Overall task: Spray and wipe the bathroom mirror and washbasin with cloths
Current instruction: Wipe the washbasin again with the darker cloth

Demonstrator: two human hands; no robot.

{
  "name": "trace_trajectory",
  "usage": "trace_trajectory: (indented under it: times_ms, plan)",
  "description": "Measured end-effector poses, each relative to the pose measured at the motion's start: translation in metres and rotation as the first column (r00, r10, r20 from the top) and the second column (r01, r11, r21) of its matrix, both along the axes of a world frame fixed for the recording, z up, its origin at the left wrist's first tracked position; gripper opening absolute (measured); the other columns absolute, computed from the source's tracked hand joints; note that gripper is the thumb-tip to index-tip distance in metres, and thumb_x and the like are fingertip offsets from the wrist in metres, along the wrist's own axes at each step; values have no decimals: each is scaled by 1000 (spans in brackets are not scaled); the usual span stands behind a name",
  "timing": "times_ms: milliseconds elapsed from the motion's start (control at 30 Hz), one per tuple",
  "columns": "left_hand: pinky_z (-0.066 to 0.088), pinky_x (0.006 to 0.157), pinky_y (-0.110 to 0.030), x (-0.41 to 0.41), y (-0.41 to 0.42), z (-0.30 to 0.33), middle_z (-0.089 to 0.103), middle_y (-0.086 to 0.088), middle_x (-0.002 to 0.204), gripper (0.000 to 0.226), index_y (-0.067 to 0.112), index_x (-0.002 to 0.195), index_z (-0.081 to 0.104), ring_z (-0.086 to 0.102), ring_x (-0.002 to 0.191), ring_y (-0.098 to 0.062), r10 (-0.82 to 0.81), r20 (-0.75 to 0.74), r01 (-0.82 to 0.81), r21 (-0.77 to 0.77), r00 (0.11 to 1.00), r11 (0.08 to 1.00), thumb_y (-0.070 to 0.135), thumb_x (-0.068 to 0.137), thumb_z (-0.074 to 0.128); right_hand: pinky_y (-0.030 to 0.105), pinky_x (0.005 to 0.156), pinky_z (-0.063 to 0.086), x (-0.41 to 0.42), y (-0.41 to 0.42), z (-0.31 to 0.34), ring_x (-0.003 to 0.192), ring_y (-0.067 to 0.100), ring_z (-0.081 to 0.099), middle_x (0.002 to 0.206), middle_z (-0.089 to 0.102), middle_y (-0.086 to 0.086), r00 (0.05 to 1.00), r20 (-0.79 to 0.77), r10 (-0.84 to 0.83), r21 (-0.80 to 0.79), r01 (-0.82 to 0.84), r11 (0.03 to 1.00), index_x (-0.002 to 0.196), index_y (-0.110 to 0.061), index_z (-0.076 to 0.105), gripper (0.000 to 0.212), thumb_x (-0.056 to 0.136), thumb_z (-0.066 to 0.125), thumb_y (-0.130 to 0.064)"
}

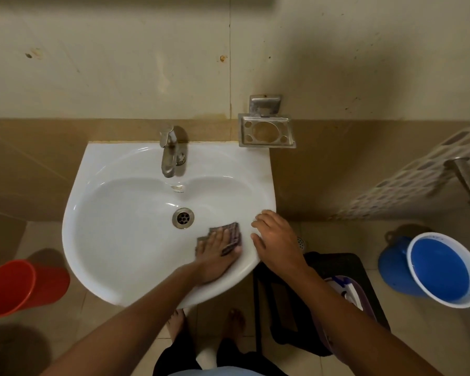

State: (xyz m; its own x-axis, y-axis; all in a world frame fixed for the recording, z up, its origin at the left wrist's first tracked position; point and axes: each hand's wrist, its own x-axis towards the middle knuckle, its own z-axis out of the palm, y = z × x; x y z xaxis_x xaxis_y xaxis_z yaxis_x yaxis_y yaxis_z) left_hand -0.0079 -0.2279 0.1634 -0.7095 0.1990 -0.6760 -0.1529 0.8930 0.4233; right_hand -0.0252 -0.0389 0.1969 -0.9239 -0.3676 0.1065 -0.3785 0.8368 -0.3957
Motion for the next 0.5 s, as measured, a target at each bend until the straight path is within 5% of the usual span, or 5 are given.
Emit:
trace_trajectory:
  times_ms: [100, 267, 400, 500]
  plan:
    - [-14, 120, -50, -36, 45, -1, -21, -6, 164, 87, 18, 155, -17, -19, 151, -23, 157, -65, -152, 79, 985, 985, 68, 88, 12, 36, 111, 42, -1, -1, 5, 113, 23, 59, 113, 69, 9, 1000, -7, -18, -13, 18, 1000, 106, -7, 70, 21, 90, 57, -8]
    - [-17, 118, -48, -67, 57, -3, -28, -7, 161, 81, 15, 152, -23, -24, 149, -24, 286, -134, -270, 124, 949, 955, 56, 101, 26, 32, 110, 32, -2, -3, 10, 120, 27, 60, 123, 67, 13, 996, 38, -75, -9, 75, 997, 122, -2, 65, 34, 88, 60, -1]
    - [-14, 120, -51, -36, 21, -9, -26, -5, 162, 98, 20, 153, -22, -24, 149, -22, -39, -141, 54, 109, 989, 993, 82, 83, 4, 34, 111, 29, -1, -6, 6, 121, 31, 60, 122, 67, 16, 994, 62, -89, 37, 86, 996, 119, 0, 66, 31, 88, 60, 0]
    - [-13, 121, -45, -1, -32, -11, -21, 3, 163, 88, 28, 155, -16, -21, 150, -15, -292, -129, 310, 151, 948, 939, 79, 86, 7, 32, 111, 30, 1, -10, 4, 125, 29, 56, 124, 66, 13, 990, 73, -118, 49, 115, 992, 118, -2, 67, 27, 91, 61, -1]
